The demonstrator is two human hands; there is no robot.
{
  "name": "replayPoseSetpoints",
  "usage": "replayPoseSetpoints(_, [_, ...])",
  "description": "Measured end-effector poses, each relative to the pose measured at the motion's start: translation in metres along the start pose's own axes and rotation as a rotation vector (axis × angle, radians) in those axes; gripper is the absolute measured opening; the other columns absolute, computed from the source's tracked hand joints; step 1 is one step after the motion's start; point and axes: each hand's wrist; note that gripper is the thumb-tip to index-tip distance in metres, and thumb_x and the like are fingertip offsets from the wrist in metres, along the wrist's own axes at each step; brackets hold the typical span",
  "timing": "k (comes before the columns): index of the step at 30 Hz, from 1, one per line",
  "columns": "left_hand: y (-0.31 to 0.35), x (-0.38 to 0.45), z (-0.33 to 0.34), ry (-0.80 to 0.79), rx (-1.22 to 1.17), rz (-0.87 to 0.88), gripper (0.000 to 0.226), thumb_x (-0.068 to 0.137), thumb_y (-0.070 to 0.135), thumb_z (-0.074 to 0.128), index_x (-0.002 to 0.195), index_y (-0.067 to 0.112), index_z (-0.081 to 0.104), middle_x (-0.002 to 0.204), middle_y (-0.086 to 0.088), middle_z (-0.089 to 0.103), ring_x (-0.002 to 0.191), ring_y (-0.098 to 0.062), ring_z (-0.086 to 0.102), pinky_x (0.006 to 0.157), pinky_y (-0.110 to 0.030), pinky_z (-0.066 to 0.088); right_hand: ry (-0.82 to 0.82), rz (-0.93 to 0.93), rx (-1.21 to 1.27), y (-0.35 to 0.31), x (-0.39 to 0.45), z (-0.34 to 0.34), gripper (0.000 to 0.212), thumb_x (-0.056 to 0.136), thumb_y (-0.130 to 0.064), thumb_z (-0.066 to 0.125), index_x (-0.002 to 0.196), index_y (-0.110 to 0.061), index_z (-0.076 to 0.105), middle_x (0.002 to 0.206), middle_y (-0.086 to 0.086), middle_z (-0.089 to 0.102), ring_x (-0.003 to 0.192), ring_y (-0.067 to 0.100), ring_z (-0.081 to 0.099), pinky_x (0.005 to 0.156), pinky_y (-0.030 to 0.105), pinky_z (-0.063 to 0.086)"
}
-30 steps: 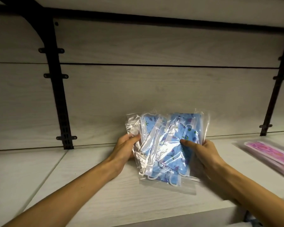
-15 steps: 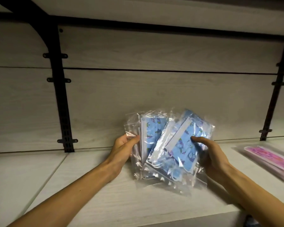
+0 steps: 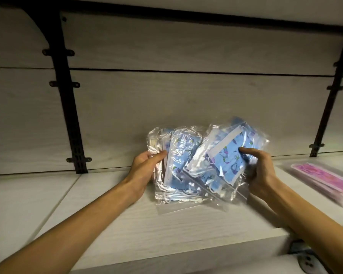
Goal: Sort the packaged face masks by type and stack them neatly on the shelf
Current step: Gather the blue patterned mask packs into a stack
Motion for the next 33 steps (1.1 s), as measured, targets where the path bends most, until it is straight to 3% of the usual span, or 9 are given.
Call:
replayPoseSetpoints(4, [0.002,-0.004,0.002,-0.040,-0.018,0.002,0.029,0.083,0.022,0.081,0.103,0.007,0.068,0.101,-0.013,0.077,0.100,-0.035,0.072,0.098,-0.048,0.054,-0.173,0.044,-0.080,0.004,-0.004,0.005,0.024,0.084,-0.023,0.065,0.063,-0.012,0.068,0.038,-0.004,0.044,0.027,0.009,0.034,0.032,0.014,0.029])
replayPoseSetpoints(7, [0.003,-0.006,0.003,-0.083,-0.034,0.014,0.022,0.081,0.016,0.081,0.099,0.011,0.071,0.096,-0.009,0.078,0.089,-0.026,0.073,0.081,-0.035,0.056,-0.208,0.058,-0.179,0.013,-0.006,0.010,0.034,0.086,-0.028,0.066,0.055,-0.015,0.073,0.034,-0.005,0.038,0.023,0.008,0.037,0.028,0.014,0.029])
replayPoseSetpoints(9, [0.003,-0.008,0.003,-0.103,-0.040,0.017,0.023,0.078,0.017,0.082,0.098,0.013,0.072,0.095,-0.007,0.078,0.086,-0.022,0.074,0.078,-0.033,0.057,-0.200,-0.002,-0.252,0.018,-0.006,0.012,0.023,0.085,-0.030,0.068,0.070,-0.015,0.074,0.035,-0.010,0.038,0.025,0.003,0.038,0.028,0.013,0.029])
replayPoseSetpoints(12, [0.005,-0.009,0.003,-0.117,-0.035,-0.007,0.034,0.082,0.027,0.080,0.111,0.010,0.069,0.103,-0.008,0.078,0.094,-0.022,0.074,0.088,-0.040,0.056,-0.214,-0.052,-0.123,0.018,-0.004,0.010,0.019,0.093,-0.016,0.064,0.094,0.002,0.066,0.036,-0.007,0.045,0.025,0.003,0.041,0.028,0.014,0.032])
replayPoseSetpoints(15, [0.007,-0.008,0.004,-0.053,-0.034,-0.064,0.045,0.090,0.032,0.073,0.121,0.000,0.064,0.105,-0.015,0.075,0.099,-0.033,0.070,0.103,-0.053,0.050,-0.200,-0.059,-0.060,0.013,-0.005,0.007,0.016,0.094,-0.014,0.064,0.097,0.002,0.064,0.044,-0.001,0.057,0.025,0.006,0.045,0.028,0.015,0.035])
replayPoseSetpoints(19, [0.006,-0.006,0.008,0.083,-0.049,-0.087,0.039,0.098,0.031,0.063,0.124,0.001,0.064,0.115,-0.023,0.071,0.110,-0.041,0.067,0.104,-0.056,0.048,-0.128,-0.085,0.000,0.014,-0.004,0.000,0.025,0.091,-0.015,0.067,0.111,-0.001,0.063,0.090,0.016,0.077,0.070,0.031,0.075,0.054,0.040,0.060])
replayPoseSetpoints(22, [0.005,-0.006,0.012,0.158,-0.199,-0.161,0.037,0.103,0.025,0.056,0.128,-0.003,0.062,0.126,-0.028,0.065,0.101,-0.039,0.065,0.098,-0.056,0.051,-0.120,-0.034,0.061,0.022,-0.010,-0.001,0.024,0.091,-0.012,0.064,0.110,0.003,0.062,0.088,0.021,0.076,0.071,0.035,0.075,0.051,0.043,0.059])
replayPoseSetpoints(29, [0.002,-0.014,0.016,-0.044,-0.237,-0.303,0.044,0.090,0.012,0.070,0.130,-0.003,0.063,0.124,-0.021,0.066,0.109,-0.033,0.060,0.112,-0.050,0.044,-0.353,0.094,0.067,0.041,-0.028,-0.017,0.034,0.094,-0.017,0.059,0.124,-0.001,0.061,0.114,0.027,0.070,0.099,0.045,0.071,0.072,0.057,0.058])
replayPoseSetpoints(33, [-0.003,-0.016,0.023,-0.051,-0.196,-0.364,0.024,0.087,-0.001,0.069,0.111,-0.001,0.064,0.089,-0.015,0.062,0.068,-0.024,0.057,0.076,-0.037,0.054,-0.343,0.105,0.035,0.034,-0.036,-0.021,0.033,0.093,-0.020,0.063,0.122,-0.005,0.064,0.112,0.024,0.072,0.096,0.043,0.072,0.069,0.055,0.058])
Point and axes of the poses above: each hand's wrist, its own x-axis towards the middle knuckle, its own z-axis out of the palm, y = z × x
